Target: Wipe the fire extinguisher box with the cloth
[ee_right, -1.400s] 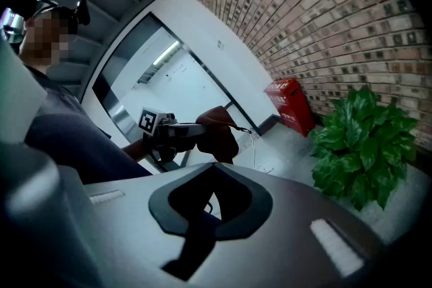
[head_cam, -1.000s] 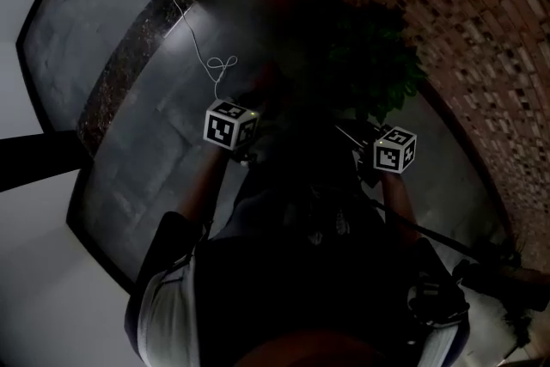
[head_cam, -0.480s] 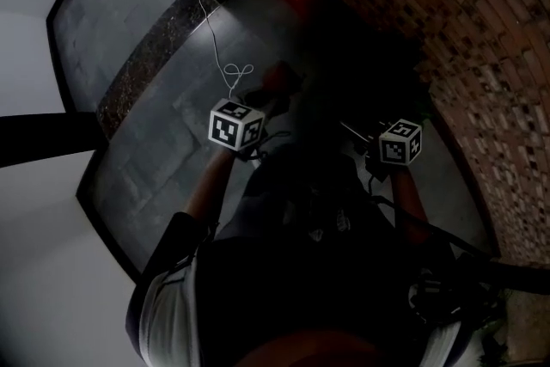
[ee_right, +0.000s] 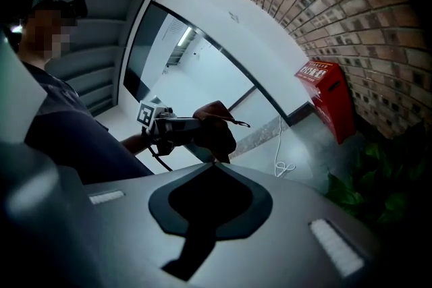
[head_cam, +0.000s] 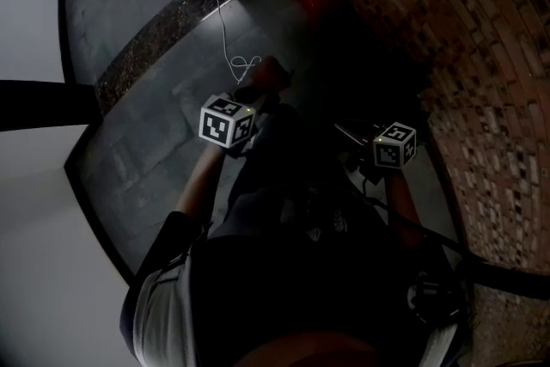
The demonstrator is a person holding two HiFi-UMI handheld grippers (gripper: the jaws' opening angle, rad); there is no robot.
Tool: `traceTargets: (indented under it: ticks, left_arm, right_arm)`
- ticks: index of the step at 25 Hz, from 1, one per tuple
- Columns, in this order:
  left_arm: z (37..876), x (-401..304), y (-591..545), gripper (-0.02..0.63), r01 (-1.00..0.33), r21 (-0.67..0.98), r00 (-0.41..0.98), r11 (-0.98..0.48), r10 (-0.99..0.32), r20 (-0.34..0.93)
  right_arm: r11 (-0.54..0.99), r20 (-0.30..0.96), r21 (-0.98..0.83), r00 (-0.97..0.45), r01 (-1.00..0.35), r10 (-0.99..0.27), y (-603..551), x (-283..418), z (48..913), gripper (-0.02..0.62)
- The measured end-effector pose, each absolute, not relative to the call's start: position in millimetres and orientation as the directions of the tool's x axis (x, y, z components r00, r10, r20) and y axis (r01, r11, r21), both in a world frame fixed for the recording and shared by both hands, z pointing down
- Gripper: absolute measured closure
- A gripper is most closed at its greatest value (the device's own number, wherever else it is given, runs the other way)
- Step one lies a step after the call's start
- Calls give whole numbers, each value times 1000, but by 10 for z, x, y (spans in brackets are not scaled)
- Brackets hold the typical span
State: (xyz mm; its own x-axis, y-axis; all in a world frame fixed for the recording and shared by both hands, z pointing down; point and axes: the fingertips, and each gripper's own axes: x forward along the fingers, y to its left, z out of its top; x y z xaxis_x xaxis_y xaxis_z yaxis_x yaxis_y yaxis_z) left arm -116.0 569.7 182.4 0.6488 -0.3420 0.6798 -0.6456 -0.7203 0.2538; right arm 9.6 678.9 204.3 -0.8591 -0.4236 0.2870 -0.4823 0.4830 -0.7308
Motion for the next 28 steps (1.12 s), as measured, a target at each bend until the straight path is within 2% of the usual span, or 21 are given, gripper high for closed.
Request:
traceTargets:
  ticks: [11,15,20,28]
  left_arm:
    - [2114,-1190,4476,556,-599,297,699,-743,-305,647]
    - [2174,-1414,3786,556,-575,338,723,-745,-270,635]
    - [2126,-1662,2977,557,-538,340,741,-772,-240,627]
    - [2000,-1807,2266,557,-508,342,762,-791,-227,606]
  right_arm:
    - [398,375,-722,-804,-566,-462,5784,128,2198,597]
    - [380,401,-711,-785,-592,-472,5007,-160,2149,597]
    - [384,368,-711,-777,-589,-511,4088,-593,1981,597]
    - [375,382,-718,-782,-587,-493,3482,-929,1937,597]
